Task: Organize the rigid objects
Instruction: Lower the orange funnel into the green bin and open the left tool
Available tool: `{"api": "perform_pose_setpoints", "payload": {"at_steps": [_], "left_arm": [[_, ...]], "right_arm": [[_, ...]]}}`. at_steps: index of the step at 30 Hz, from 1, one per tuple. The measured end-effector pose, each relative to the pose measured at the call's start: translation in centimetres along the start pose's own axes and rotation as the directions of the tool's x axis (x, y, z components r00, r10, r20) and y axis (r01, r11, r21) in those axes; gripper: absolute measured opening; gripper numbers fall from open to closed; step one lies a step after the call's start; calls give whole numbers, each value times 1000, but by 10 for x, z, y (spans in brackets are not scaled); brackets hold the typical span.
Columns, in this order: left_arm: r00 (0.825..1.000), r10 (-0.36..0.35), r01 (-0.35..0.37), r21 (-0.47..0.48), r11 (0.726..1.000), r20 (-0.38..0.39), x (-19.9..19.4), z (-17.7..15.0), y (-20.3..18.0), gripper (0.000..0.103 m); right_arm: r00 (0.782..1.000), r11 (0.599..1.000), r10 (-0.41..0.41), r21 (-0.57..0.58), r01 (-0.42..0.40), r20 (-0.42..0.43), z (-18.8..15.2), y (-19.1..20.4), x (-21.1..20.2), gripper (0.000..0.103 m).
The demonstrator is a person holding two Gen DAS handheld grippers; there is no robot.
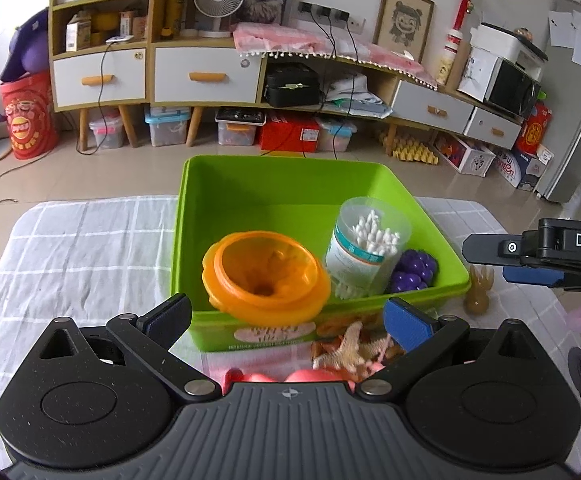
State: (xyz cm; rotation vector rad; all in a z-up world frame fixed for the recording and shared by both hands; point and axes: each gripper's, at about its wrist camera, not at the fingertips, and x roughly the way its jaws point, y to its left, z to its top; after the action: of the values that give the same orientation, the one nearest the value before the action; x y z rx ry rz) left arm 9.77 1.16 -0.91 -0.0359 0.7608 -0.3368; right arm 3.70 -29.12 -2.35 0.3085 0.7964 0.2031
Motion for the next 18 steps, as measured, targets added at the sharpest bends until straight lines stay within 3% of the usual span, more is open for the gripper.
{"api": "perform_pose_setpoints", "payload": {"at_steps": [18], "left_arm": [[1000, 12, -11, 57, 998, -11, -25, -19, 2, 101]], "right_arm": [[997, 997, -58, -46, 56, -45, -17, -18, -18, 66]]}}
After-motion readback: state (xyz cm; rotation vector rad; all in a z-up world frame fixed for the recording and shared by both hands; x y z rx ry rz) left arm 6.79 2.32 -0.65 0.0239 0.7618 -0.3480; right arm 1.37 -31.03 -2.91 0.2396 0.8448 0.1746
